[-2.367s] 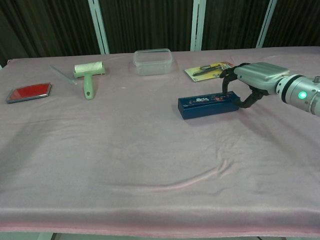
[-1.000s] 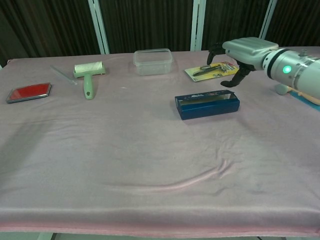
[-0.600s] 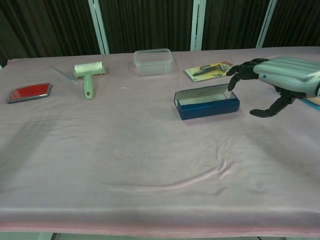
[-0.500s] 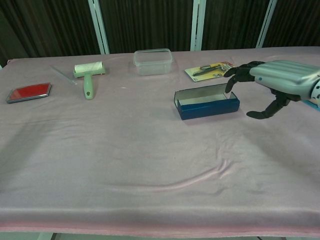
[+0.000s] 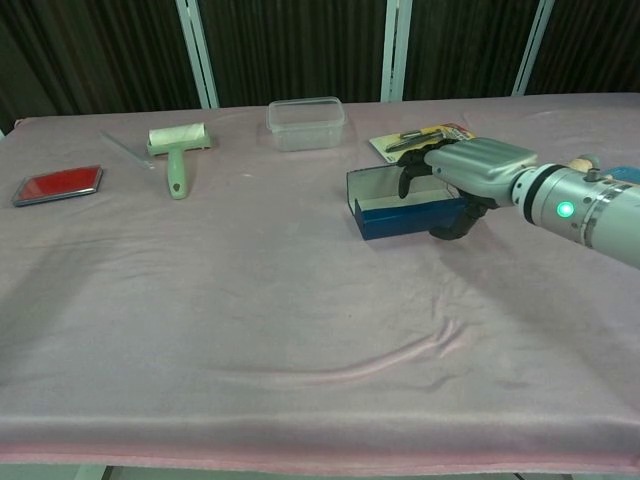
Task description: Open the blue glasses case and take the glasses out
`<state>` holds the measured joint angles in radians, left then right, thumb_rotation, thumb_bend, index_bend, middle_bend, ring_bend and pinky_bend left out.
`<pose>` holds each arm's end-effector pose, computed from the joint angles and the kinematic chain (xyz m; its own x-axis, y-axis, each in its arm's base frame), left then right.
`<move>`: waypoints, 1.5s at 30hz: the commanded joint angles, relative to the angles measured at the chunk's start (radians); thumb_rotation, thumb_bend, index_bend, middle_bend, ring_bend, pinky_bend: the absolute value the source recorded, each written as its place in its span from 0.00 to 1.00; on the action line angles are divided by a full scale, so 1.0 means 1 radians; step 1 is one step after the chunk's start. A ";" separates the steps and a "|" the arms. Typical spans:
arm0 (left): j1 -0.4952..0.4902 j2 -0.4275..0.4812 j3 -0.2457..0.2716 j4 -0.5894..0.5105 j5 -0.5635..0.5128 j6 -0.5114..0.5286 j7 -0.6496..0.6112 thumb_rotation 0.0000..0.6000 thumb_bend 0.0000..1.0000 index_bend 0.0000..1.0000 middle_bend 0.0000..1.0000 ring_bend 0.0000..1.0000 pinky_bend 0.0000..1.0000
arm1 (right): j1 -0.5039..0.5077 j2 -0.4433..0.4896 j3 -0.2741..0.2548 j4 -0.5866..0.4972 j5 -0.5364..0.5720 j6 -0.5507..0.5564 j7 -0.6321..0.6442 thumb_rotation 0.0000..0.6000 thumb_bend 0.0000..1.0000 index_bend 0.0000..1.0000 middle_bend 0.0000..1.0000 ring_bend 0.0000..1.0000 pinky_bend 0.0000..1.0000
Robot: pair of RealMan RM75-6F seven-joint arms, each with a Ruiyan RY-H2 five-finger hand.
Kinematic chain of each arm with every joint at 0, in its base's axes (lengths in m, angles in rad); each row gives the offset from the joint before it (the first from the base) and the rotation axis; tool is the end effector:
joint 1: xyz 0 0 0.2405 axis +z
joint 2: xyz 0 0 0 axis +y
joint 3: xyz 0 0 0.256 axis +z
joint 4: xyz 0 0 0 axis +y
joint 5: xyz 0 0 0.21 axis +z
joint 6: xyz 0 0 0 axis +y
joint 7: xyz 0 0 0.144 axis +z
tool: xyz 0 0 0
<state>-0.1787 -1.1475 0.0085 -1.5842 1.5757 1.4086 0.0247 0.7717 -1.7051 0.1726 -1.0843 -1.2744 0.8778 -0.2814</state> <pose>-0.2961 0.1959 0.1304 0.4395 0.0931 0.8934 0.8911 -0.1701 -0.4207 -0.1774 -0.3786 -0.0443 0.6162 -0.1718 0.7686 -0.7505 -0.4238 0.5070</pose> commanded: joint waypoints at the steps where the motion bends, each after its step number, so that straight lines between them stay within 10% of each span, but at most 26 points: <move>1: 0.000 0.001 0.000 0.001 0.000 0.000 -0.003 1.00 0.44 0.00 0.00 0.00 0.05 | 0.009 -0.015 0.005 0.012 0.006 -0.006 -0.008 1.00 0.43 0.45 0.19 0.11 0.05; 17: -0.002 0.001 0.002 -0.001 0.002 -0.003 0.000 1.00 0.44 0.00 0.00 0.00 0.05 | 0.019 -0.028 -0.014 -0.008 -0.018 -0.001 0.001 1.00 0.45 0.49 0.19 0.11 0.05; 33: 0.003 -0.006 0.018 -0.012 0.028 0.002 0.034 1.00 0.44 0.00 0.00 0.00 0.05 | -0.091 0.193 -0.161 -0.214 -0.135 0.061 0.063 1.00 0.45 0.49 0.19 0.11 0.05; 45: 0.003 -0.014 0.023 -0.013 0.032 -0.003 0.053 1.00 0.44 0.00 0.00 0.00 0.05 | -0.133 0.218 -0.171 -0.082 -0.144 0.083 0.084 1.00 0.45 0.49 0.19 0.11 0.05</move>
<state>-0.1756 -1.1617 0.0321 -1.5970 1.6075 1.4054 0.0773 0.6392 -1.4798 -0.0068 -1.1947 -1.4263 0.9672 -0.1935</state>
